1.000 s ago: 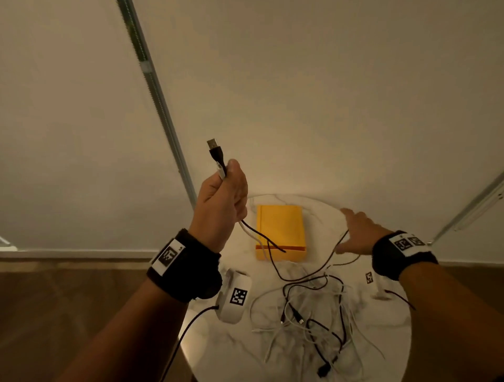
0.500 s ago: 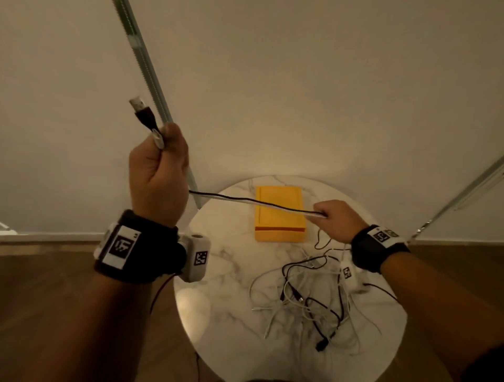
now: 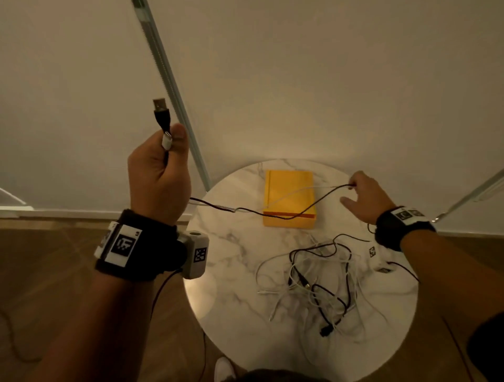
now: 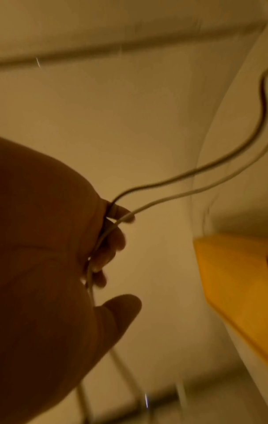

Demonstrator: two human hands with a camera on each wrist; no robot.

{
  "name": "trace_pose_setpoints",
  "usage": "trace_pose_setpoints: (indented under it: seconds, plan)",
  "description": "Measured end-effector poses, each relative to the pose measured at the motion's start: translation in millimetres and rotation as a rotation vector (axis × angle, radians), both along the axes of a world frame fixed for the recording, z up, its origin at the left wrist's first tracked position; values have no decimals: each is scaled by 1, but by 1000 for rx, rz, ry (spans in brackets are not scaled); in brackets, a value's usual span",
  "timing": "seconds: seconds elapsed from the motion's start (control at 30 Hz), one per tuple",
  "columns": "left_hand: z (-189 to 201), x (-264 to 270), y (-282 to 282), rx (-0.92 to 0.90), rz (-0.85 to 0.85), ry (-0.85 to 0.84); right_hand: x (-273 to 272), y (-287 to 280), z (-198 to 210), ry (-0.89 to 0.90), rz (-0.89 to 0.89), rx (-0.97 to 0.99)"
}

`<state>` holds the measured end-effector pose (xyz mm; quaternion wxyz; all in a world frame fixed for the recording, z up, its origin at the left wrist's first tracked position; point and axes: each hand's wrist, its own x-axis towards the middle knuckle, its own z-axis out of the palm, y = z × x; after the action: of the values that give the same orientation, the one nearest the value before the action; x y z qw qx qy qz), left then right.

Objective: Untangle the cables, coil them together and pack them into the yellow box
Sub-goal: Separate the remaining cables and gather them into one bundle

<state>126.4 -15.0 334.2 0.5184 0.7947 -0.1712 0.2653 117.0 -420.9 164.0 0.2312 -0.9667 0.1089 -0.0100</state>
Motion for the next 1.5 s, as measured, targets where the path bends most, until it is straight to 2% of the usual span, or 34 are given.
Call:
trace_pose_setpoints:
  seconds: [0.1,0.17,0.2,0.23,0.33,0.4,0.47,0.5,0.57,0.7,0.77,0.87,1.07,1.13,1.27,1.37,1.5]
  plan:
    - [1,0,2,-61,-35,21,3,39,-6,-53,53,-232]
    - [2,0,5,-86,-43,26,-9,64,-16,-172,133,-171]
    - [1,0,7,-105,-52,34,-17,75,-25,-172,196,-101]
    - [0,-1,8,-123,-62,49,-26,85,-39,-86,279,-59]
    - [-5,-8,10,-151,-66,105,-54,107,-76,339,490,-129]
    - [-8,-14,11,-147,-63,125,-69,116,-96,464,524,-119]
    - [-10,-20,14,-133,-55,131,-80,122,-114,509,546,-104]
    - [-11,-22,16,-128,-50,134,-82,126,-119,491,567,-136]
    - [-12,-25,20,-116,-31,144,-86,135,-132,346,578,-226]
    - [-14,-31,20,-96,-3,157,-90,170,-152,149,815,-467]
    - [-13,-34,18,-110,-15,165,-92,188,-165,164,876,-521]
    - [-16,-39,16,-118,-34,185,-94,206,-174,327,839,-534]
    - [-24,-52,17,-137,-57,243,-91,215,-189,320,770,-594]
    - [-25,-53,19,-144,-52,246,-89,213,-182,297,743,-551]
    - [-22,-51,23,-174,-44,237,-81,206,-150,65,657,-402]
    - [-21,-46,27,-192,-6,243,-77,190,-118,-161,494,-11]
    - [-19,-36,30,-218,38,245,-82,170,-68,-258,343,369]
